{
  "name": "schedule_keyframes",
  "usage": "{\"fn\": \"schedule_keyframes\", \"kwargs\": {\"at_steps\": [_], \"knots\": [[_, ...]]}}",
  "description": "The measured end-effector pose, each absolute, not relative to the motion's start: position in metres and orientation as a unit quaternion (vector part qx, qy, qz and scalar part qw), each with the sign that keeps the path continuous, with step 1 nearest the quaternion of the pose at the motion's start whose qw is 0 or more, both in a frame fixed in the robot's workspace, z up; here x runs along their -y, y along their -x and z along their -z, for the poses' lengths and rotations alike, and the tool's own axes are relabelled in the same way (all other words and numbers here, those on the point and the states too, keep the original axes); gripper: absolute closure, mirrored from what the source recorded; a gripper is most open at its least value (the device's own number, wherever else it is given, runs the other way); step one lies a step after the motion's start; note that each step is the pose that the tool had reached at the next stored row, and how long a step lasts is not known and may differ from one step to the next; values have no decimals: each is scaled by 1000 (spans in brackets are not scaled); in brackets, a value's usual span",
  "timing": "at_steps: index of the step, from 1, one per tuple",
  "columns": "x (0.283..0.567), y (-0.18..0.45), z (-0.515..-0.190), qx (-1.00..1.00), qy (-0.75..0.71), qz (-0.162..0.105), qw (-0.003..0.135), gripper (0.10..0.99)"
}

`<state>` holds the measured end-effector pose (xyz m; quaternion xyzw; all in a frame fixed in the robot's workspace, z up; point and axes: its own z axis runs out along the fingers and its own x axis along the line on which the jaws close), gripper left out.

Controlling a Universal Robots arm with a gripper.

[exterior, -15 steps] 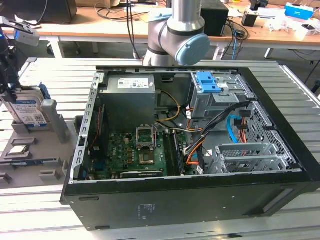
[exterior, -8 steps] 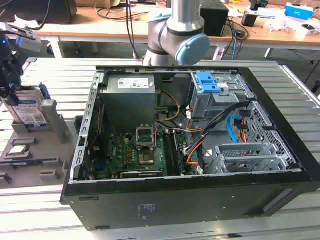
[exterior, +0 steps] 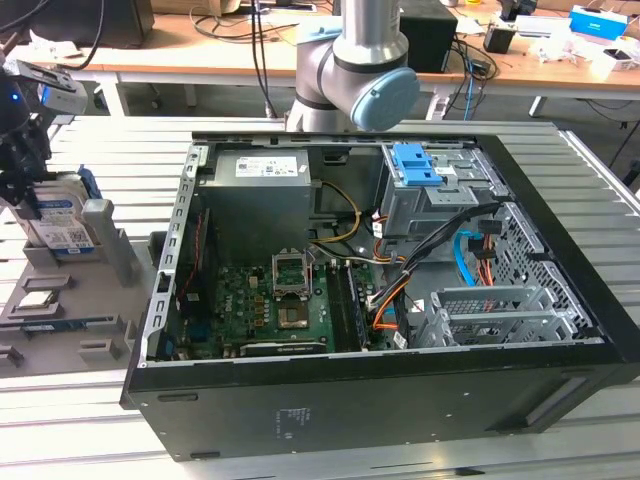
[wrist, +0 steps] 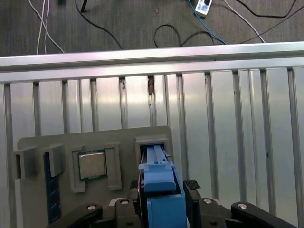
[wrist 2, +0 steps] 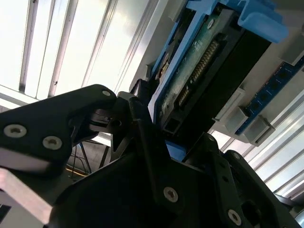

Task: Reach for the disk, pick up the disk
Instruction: 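Pick up the disk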

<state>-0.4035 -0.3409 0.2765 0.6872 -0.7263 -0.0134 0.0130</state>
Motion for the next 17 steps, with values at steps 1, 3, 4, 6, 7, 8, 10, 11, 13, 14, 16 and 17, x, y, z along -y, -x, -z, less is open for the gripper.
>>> {"fn": "schedule_keyframes", "kwargs": {"at_steps": [1,3,4,6,7,8,10,11,13,14,16,17], "knots": [[341,405,-276,726,-687,13,12,604],[341,410,-277,726,-687,12,11,604],[341,410,-277,726,-687,12,11,604],[341,410,-277,726,-687,12,11,604],[341,410,-277,726,-687,12,11,604],[341,410,-277,726,-687,12,11,604],[341,410,-283,726,-687,10,12,604],[341,410,-283,726,-687,10,12,604],[341,410,-283,726,-687,8,10,604],[341,410,-283,726,-687,-1,0,604],[341,410,-283,726,-687,-7,-6,604],[341,412,-283,726,-687,-7,-6,604]]}}
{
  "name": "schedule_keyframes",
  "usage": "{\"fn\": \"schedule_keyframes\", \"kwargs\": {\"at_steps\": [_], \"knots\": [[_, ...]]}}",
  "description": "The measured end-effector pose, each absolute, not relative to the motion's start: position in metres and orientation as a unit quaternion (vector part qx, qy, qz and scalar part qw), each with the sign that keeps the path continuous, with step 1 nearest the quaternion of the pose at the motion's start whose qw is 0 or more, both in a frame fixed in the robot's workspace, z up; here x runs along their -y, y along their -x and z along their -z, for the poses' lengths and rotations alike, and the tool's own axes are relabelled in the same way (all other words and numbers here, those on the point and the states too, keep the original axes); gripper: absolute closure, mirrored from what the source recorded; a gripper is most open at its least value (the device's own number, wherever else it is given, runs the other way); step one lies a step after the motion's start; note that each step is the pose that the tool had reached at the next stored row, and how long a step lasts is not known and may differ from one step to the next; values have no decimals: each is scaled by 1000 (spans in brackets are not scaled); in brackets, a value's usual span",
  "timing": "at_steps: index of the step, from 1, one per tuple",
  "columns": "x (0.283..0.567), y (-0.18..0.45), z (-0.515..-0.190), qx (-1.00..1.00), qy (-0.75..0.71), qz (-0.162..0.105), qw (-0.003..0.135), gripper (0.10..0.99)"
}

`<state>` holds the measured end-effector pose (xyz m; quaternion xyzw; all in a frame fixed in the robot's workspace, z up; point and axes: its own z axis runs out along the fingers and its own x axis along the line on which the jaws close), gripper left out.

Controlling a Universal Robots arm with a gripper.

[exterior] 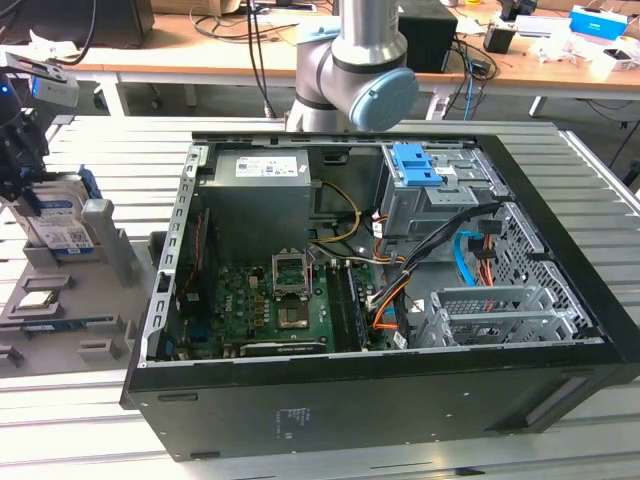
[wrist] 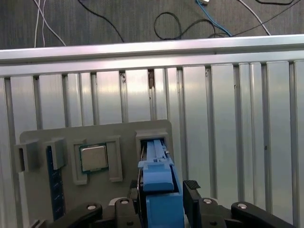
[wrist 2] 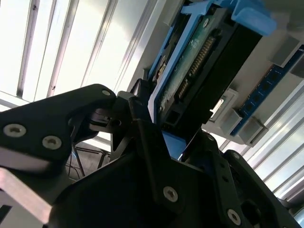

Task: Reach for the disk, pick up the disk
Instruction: 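Pick up the disk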

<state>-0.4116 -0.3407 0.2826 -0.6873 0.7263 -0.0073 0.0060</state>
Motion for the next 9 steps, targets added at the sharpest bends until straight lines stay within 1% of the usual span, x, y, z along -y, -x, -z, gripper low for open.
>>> {"fn": "schedule_keyframes", "kwargs": {"at_steps": [3,5,9], "knots": [[341,416,-283,-726,687,7,6,604],[341,416,-282,-726,687,2,0,604],[341,416,-282,-726,687,1,-1,604]]}}
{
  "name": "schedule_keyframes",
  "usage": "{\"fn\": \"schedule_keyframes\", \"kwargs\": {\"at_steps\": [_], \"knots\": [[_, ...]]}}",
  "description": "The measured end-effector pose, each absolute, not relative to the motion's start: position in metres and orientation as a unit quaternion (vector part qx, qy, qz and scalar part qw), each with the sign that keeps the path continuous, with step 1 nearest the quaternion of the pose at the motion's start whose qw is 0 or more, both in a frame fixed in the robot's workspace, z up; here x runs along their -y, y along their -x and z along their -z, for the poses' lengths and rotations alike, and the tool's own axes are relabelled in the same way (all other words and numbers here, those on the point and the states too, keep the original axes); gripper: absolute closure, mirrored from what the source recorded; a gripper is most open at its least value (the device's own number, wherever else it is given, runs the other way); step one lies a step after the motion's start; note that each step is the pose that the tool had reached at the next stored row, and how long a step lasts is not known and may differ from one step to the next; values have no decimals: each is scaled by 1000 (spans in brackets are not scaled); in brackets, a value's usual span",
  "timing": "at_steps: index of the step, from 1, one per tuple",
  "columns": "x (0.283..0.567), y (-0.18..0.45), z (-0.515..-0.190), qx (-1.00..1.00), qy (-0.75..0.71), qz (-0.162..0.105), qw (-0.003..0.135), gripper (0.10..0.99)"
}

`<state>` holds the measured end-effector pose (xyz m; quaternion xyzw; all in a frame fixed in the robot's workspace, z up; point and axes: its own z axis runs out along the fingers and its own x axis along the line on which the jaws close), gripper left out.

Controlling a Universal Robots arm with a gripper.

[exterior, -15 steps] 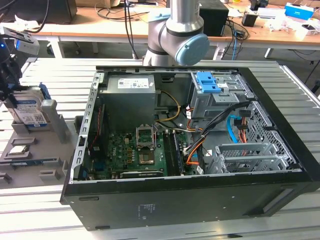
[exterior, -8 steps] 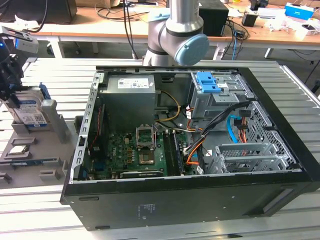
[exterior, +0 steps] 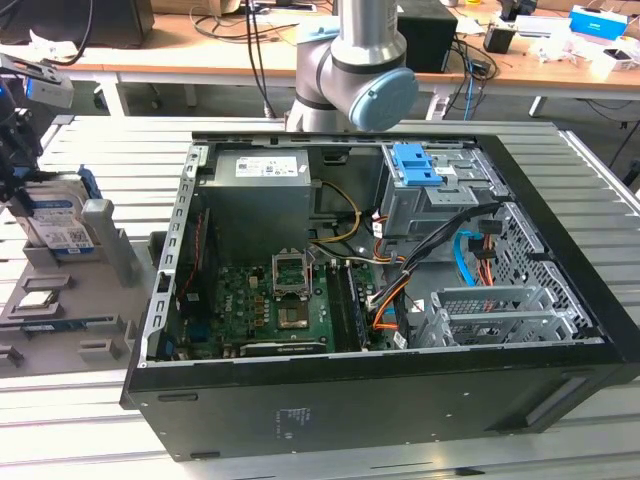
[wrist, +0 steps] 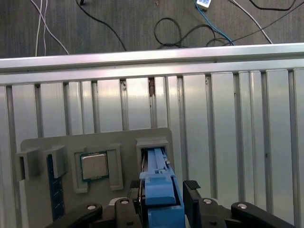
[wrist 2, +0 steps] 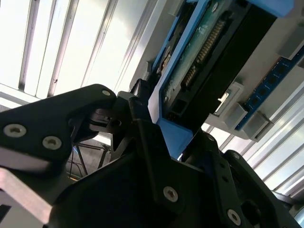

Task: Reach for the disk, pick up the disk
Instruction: 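Pick up the disk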

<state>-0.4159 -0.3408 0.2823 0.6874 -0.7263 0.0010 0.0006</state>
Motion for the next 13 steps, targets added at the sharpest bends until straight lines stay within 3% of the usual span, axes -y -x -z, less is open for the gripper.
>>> {"fn": "schedule_keyframes", "kwargs": {"at_steps": [13], "knots": [[341,409,-282,726,-687,-2,2,604]]}}
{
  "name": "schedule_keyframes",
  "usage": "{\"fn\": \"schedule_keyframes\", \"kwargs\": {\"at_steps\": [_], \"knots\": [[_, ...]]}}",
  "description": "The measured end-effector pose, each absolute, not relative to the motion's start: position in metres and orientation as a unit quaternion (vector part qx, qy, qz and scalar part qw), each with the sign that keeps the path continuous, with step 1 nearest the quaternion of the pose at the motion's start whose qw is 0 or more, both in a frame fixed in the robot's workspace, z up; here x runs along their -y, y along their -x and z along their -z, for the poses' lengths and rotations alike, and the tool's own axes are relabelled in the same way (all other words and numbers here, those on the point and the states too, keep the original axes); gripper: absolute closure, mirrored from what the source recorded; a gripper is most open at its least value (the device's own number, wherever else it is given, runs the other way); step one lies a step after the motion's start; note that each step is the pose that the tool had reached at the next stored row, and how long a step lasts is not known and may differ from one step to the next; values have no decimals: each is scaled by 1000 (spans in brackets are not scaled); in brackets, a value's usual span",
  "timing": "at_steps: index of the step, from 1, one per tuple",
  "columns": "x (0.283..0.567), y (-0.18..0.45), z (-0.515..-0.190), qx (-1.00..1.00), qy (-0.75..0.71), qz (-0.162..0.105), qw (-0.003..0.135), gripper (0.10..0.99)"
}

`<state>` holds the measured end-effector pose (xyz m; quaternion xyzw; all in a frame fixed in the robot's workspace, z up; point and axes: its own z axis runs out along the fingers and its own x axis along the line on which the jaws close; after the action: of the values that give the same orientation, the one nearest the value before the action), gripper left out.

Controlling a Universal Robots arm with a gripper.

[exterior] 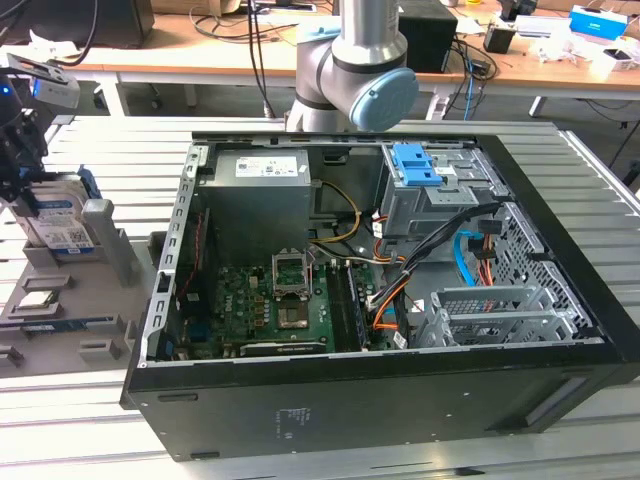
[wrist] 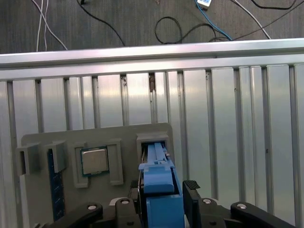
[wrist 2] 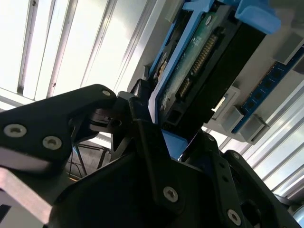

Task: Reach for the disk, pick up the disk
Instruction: 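Pick up the disk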

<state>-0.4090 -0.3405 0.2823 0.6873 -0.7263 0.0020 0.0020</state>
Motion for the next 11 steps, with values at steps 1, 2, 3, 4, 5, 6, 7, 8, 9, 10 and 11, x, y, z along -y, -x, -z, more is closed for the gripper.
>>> {"fn": "schedule_keyframes", "kwargs": {"at_steps": [1,2,3,4,5,6,7,8,9,10,11], "knots": [[341,409,-282,726,-687,-2,2,620],[341,409,-282,726,-687,-2,2,686],[341,409,-282,726,-687,-2,2,718],[341,409,-282,726,-687,-2,2,718],[341,408,-282,726,-687,-2,2,718],[341,408,-282,726,-687,-2,2,718],[341,408,-282,726,-687,-2,2,718],[341,408,-282,726,-687,-2,2,718],[341,408,-282,726,-687,-2,2,722],[341,407,-282,726,-687,-2,2,722],[341,407,-282,726,-687,-2,2,722]]}}
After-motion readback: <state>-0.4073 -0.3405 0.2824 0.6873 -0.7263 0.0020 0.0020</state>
